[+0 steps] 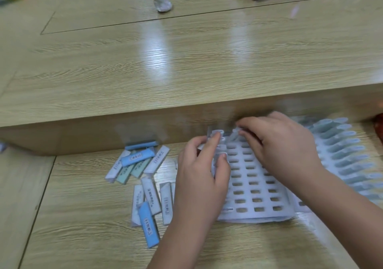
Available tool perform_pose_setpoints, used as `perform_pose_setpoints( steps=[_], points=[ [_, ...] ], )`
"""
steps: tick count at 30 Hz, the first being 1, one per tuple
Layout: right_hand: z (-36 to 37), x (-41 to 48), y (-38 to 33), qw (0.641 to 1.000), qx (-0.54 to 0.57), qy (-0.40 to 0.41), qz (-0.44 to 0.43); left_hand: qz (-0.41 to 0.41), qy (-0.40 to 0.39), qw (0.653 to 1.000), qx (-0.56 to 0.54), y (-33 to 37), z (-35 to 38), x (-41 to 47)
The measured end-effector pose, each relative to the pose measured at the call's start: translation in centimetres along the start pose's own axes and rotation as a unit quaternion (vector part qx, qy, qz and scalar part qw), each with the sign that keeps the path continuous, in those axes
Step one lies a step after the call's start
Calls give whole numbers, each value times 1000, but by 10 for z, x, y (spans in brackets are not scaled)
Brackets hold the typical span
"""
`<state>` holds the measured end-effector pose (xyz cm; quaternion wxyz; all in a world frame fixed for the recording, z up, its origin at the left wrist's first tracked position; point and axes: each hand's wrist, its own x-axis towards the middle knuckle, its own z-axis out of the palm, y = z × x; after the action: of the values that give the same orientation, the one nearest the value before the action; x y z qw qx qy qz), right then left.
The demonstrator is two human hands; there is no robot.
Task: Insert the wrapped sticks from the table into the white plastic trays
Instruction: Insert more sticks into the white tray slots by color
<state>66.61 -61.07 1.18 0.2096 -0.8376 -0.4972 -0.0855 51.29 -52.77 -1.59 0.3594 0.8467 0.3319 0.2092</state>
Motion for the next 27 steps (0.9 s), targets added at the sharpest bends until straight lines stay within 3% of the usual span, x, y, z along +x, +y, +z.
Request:
perform_pose_setpoints(
  steps=[4, 7, 12, 14, 16, 20, 23, 27],
  points=[
    [6, -6, -1, 995, -82, -24, -54, -8, 15, 1000, -4, 7, 0, 0],
    [8, -11, -2, 991, -111, 1, -72, -25, 29, 999, -16, 9, -9, -4],
    [1, -16, -37, 997, -14, 54, -54, -113, 132, 984, 47, -43, -59, -11],
    [9, -9, -67, 992, 38, 24, -117, -137, 148, 973, 110, -70, -79, -10],
    [24, 2, -96, 982, 47, -55, -173, -143, 130, 970, 150, -89, -93, -7],
    [64, 27, -124, 960, 11, -213, -184, -143, 95, 967, 186, -106, -104, -10],
    [82, 35, -129, 954, -42, -224, -196, -157, 130, 960, 193, -117, -109, -13],
    [85, 35, -132, 950, -78, -226, -203, -201, 107, 953, 200, -127, -112, -11]
  ],
)
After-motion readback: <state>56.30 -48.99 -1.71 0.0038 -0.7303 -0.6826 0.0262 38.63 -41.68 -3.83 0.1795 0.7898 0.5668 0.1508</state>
